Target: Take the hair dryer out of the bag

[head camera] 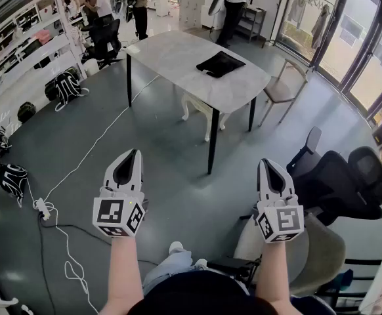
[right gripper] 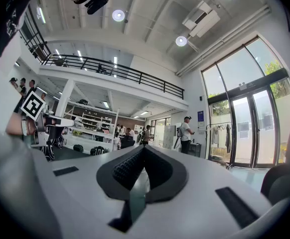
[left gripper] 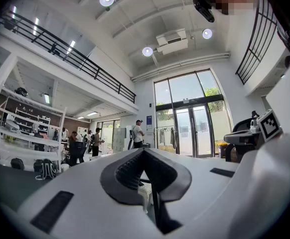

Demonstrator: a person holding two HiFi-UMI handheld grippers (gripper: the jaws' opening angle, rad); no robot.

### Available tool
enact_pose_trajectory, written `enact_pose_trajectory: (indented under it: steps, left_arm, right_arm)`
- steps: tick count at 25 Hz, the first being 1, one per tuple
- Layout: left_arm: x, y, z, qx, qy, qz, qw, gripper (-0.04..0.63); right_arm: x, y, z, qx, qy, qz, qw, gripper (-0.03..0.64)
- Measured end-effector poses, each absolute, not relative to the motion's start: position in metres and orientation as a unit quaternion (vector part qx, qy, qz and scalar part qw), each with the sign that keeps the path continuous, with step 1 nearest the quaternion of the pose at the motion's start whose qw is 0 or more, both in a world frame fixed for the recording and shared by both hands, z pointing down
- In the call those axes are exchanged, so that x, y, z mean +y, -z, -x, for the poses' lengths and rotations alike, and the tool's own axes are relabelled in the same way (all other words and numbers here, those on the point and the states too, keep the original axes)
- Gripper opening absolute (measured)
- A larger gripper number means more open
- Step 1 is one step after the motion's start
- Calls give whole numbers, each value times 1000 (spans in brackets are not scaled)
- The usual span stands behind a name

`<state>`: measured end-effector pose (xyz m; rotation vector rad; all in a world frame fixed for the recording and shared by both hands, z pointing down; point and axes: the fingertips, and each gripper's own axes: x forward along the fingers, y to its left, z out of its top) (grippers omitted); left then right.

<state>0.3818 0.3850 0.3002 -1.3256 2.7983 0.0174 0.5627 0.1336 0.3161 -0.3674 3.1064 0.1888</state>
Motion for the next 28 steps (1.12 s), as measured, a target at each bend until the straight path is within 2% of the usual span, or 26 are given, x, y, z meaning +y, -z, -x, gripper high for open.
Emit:
enact_pose_trajectory:
  steps: [12,28]
  left_arm:
    - [382,-310,-355,890,-12,456,19,9]
    - [366,-329,-287,876,-28,482,8,9]
  right_arm:
    - [150,-325,-533,991,-51,124,-10,25]
    - [157,-344,-436,993,-54,107,-12,25]
